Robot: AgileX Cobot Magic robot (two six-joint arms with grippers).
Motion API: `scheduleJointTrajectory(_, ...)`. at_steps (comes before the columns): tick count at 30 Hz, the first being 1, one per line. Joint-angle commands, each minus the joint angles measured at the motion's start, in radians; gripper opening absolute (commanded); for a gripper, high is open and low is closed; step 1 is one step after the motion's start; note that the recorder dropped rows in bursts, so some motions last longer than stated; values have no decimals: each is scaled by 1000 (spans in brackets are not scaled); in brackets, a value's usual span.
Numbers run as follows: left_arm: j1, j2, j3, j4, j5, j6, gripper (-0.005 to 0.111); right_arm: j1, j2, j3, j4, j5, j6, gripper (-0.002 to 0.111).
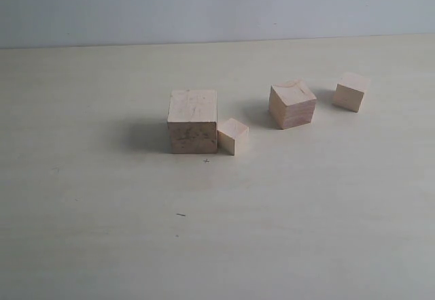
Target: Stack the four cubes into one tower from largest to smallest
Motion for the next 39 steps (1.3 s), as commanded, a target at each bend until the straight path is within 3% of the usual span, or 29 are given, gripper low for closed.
scheduleJointTrajectory(1, -2, -6, 4, 60, -33, 1, 0, -4, 267, -256, -238, 53, -77, 0)
scheduleJointTrajectory(4, -2, -6, 4, 67, -31, 1, 0, -4, 499, -374, -414, 209, -71, 0)
scheduleJointTrajectory(10, -2, -6, 4, 67, -31, 3, 0, -4, 947, -503, -353, 540, -109, 0)
scheduleJointTrajectory(13, -2, -6, 4, 67, -31, 3, 0, -4, 1052, -564, 105, 628, -441, 0)
scheduleJointTrajectory(14, -2, -6, 4, 67, -31, 3, 0, -4, 1076, -594, 359, 676, -700, 0)
scheduleJointTrajectory(17, -2, -6, 4, 4, 51, -59, 0, -4, 1126, -686, 844, 908, -1363, 0)
scheduleJointTrajectory(20, -2, -6, 4, -9, 176, -143, 0, -4, 1177, -790, 1026, 1170, -1640, 0)
scheduleJointTrajectory(22, -2, -6, 4, -5, 224, -249, 0, -4, 1192, -843, 1062, 1209, -1646, 0)
scheduleJointTrajectory(30, -2, -3, 4, 23, 139, -745, 0, 11, 1268, -1061, 1202, 1170, -1670, 0)
scheduleJointTrajectory(33, -2, 28, 4, 23, 141, -850, 0, 49, 1358, -1141, 1196, 1169, -1725, 0)
scheduleJointTrajectory(35, -2, 52, 4, 87, 143, -864, 0, 70, 1426, -1181, 1163, 1163, -1744, 0)
scheduleJointTrajectory(39, -2, 86, 4, 392, 207, -864, 0, 78, 1527, -1226, 1124, 1143, -1746, 3)
